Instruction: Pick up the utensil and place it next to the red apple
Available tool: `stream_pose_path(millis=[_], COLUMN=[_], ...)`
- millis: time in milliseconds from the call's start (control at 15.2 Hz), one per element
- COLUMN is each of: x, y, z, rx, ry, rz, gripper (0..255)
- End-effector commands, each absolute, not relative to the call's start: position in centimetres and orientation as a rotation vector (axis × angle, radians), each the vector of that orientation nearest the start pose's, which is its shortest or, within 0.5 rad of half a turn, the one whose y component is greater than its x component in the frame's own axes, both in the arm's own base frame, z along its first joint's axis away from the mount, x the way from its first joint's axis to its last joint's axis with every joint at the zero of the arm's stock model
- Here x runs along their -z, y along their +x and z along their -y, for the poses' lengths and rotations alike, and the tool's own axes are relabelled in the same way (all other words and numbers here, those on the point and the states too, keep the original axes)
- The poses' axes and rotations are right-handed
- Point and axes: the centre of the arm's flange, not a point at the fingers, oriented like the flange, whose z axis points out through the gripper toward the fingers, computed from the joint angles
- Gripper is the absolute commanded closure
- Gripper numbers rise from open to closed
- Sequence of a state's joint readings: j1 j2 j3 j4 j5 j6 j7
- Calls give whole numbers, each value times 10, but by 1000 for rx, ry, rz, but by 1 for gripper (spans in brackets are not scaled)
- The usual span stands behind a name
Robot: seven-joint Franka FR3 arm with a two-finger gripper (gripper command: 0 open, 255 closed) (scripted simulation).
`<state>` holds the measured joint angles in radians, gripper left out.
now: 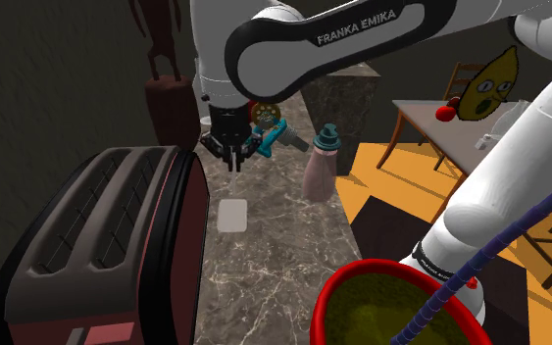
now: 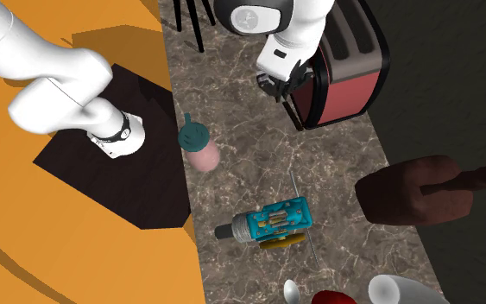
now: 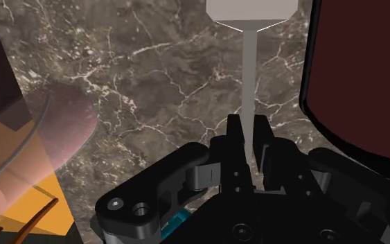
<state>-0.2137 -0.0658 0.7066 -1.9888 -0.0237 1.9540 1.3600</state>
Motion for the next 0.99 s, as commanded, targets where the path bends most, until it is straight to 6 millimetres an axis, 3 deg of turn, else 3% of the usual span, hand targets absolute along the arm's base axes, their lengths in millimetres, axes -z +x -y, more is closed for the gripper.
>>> stream_pose_path(millis=[0, 594, 924], x=[-497, -543, -543], y=[478, 478, 491], z=[-262, -262, -197], rx=[96, 96, 96], ry=[-2880, -2880, -2880], rz=[-1319, -1319, -1319], gripper=[255, 255, 255])
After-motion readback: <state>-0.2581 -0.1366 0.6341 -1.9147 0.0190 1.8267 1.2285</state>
